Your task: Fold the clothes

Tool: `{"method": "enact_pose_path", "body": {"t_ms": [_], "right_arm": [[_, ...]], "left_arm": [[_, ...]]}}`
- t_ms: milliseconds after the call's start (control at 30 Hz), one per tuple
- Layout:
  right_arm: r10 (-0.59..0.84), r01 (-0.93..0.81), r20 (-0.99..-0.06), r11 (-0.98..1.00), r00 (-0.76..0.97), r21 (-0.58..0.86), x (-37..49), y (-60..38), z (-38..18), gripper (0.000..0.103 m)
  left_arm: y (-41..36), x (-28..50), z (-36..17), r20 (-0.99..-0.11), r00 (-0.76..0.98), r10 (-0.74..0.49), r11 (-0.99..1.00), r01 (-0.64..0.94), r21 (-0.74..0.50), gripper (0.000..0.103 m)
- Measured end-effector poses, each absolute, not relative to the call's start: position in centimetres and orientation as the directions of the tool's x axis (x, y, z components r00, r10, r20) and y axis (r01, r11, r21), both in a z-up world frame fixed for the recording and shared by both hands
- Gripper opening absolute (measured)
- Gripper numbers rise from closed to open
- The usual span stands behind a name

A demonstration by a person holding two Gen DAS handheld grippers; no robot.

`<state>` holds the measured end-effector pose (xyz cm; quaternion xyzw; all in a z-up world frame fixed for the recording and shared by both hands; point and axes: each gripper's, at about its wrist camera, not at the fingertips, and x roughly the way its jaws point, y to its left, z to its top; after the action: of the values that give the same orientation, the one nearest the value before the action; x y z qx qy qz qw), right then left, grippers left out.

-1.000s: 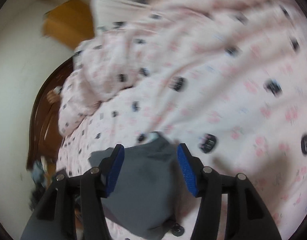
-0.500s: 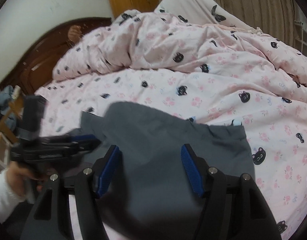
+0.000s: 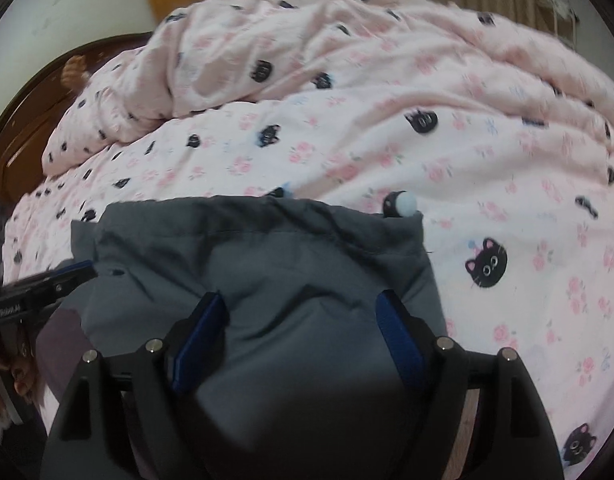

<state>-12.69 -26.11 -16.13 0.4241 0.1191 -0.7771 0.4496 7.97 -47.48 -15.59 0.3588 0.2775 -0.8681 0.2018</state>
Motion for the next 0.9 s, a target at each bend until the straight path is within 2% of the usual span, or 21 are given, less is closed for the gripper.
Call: {"method": "enact_pose_path", "body": {"t_ms": [133,400,467,600,700,833,900], "right_arm": [[-0.581,0.779,-0.782,-0.589,-0.223,0.216,-13.4,-26.3,-16.8,0.086],[-0.567,0.759,-0.797,-0.607,-0.208,0.234,-13.9,-26.5,-17.2,0.088],[-0.565,0.752,-0.800,-0.613,-0.203,0.243,-14.0,-26.6,-17.3,0.089],[-0.565,0.744,-0.801,-0.619,-0.199,0.251,-14.2,-26.5,-17.3,0.089],[-0.565,0.743,-0.801,-0.620,-0.200,0.252,-14.2,-26.5,-17.3,0.089],[-0.566,0.742,-0.800,-0.621,-0.199,0.254,-14.2,-26.5,-17.3,0.089],[-0.563,0.742,-0.802,-0.622,-0.200,0.251,-14.2,-26.5,-17.4,0.089]], "left_arm": [[-48.4,8.6,-15.1,-0.734,-0.643,-0.219,-0.729,0.608,-0.316,0.039],[-49.6,10.9,-13.6,-0.701,-0.577,-0.420,-0.620,0.746,-0.244,0.039],[-49.3,11.3,-12.6,-0.661,-0.596,-0.455,-0.619,0.746,-0.246,0.040],[-45.0,9.9,-10.1,-0.537,-0.757,-0.372,-0.786,0.565,-0.252,0.040],[-41.8,8.3,-10.6,-0.555,-0.780,-0.289,-0.849,0.477,-0.229,0.040],[-39.9,6.8,-13.8,-0.643,-0.707,-0.294,-0.858,0.491,-0.148,0.040],[-39.7,6.8,-14.8,-0.650,-0.695,-0.308,-0.856,0.501,-0.129,0.045]]}}
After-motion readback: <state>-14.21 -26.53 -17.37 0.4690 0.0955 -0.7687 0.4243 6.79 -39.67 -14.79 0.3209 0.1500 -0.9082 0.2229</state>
